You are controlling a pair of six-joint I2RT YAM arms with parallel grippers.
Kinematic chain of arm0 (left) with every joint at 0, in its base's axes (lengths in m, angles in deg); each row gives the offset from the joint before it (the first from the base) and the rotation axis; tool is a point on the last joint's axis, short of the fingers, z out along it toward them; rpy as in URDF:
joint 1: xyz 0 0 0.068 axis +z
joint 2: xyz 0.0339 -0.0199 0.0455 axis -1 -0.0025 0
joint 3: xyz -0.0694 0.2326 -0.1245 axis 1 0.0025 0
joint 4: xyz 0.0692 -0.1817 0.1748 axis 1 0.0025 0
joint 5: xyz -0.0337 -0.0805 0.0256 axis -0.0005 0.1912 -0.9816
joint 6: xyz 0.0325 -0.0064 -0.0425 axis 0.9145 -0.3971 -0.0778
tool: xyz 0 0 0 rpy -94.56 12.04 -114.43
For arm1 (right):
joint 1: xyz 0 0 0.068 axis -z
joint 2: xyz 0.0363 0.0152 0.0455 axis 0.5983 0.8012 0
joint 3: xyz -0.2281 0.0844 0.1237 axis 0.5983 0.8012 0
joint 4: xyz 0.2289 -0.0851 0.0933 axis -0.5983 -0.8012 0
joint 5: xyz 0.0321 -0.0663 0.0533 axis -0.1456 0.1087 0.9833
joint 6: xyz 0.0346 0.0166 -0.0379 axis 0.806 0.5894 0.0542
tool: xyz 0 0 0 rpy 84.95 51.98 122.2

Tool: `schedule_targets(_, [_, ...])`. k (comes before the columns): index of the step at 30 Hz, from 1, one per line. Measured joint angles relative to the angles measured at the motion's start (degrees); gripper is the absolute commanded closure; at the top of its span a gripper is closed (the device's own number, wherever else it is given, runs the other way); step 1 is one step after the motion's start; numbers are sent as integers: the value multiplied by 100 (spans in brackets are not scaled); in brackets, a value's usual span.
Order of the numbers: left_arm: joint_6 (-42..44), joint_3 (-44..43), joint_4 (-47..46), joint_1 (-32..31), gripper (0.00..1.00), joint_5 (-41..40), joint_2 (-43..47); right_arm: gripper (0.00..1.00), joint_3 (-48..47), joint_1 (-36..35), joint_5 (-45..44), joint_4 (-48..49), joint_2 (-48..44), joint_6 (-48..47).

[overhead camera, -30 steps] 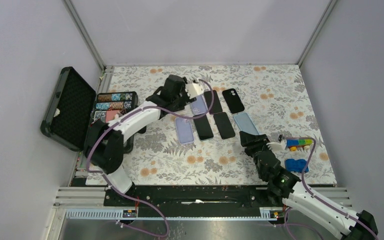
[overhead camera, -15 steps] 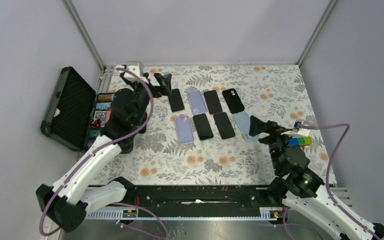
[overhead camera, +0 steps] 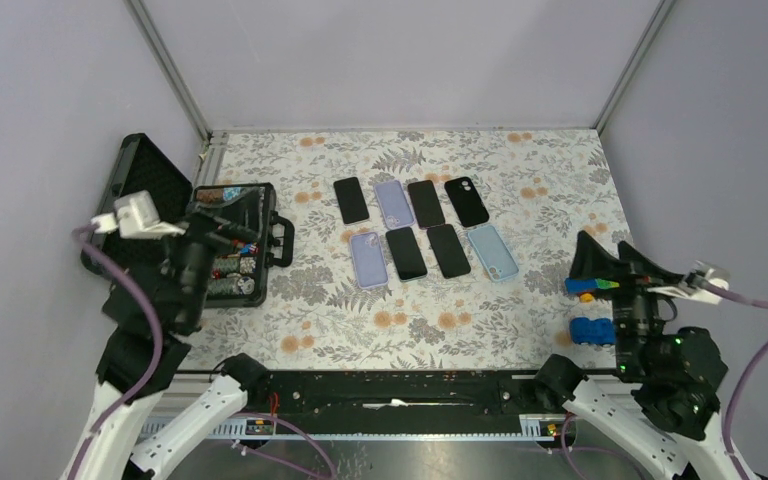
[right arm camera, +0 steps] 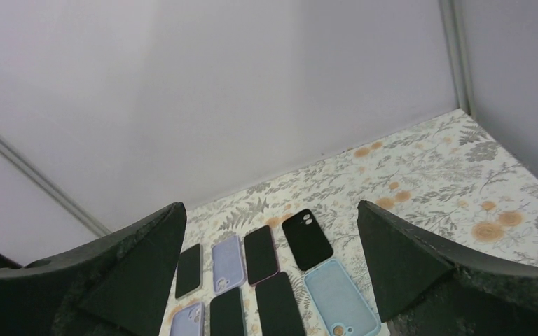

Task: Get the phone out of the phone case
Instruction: Reset both arms

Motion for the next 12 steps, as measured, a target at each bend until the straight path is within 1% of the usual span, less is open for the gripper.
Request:
schedule_targets(4, [15, 48, 398, 0, 1, -278, 697, 2, 79, 4, -280, 136, -505, -282])
schedule_targets(7, [116, 44, 697, 0, 1, -433, 918, 2, 262, 7, -494, 297, -785, -398])
schedule_targets(12, [289, 39, 1029, 0, 1, -579, 1121, 2, 492, 9, -693, 426, -780, -490])
